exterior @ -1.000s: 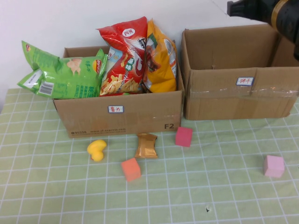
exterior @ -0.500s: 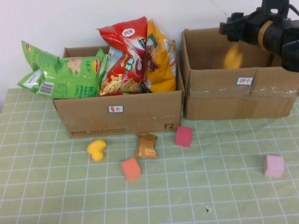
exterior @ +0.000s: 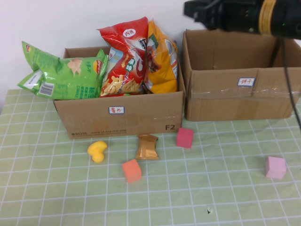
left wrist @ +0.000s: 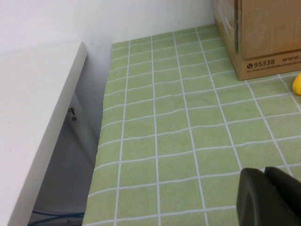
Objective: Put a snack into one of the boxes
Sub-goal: Pick up the biscuit
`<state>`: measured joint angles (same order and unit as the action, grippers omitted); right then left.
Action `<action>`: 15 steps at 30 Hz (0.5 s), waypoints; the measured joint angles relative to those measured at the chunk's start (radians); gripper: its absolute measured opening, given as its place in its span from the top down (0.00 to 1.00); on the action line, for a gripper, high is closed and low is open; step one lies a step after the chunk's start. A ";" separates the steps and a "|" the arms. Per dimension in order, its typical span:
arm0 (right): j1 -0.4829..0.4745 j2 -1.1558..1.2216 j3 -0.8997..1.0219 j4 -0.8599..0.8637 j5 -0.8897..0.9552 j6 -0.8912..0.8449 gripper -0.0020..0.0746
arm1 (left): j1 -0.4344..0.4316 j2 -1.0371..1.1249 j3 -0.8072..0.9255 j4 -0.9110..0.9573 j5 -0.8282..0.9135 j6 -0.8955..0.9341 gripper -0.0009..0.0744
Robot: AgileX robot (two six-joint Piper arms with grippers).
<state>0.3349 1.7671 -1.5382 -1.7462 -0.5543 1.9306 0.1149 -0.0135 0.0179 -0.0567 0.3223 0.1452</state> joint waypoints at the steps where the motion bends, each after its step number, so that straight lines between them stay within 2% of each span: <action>1: 0.008 0.000 0.000 -0.005 -0.019 0.002 0.93 | 0.000 0.000 0.000 0.000 0.000 0.000 0.99; 5: 0.053 0.000 0.000 -0.018 -0.037 -0.015 0.95 | 0.000 0.000 0.000 0.000 0.000 0.000 0.99; 8: 0.072 0.000 0.000 -0.020 0.009 -0.090 0.96 | 0.000 0.000 0.000 0.000 0.000 0.000 0.99; 15: 0.070 0.000 0.000 -0.020 0.317 -0.345 0.96 | 0.000 0.000 0.000 0.000 0.000 0.000 0.99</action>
<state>0.4051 1.7671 -1.5382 -1.7667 -0.2377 1.5852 0.1149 -0.0135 0.0179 -0.0567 0.3223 0.1452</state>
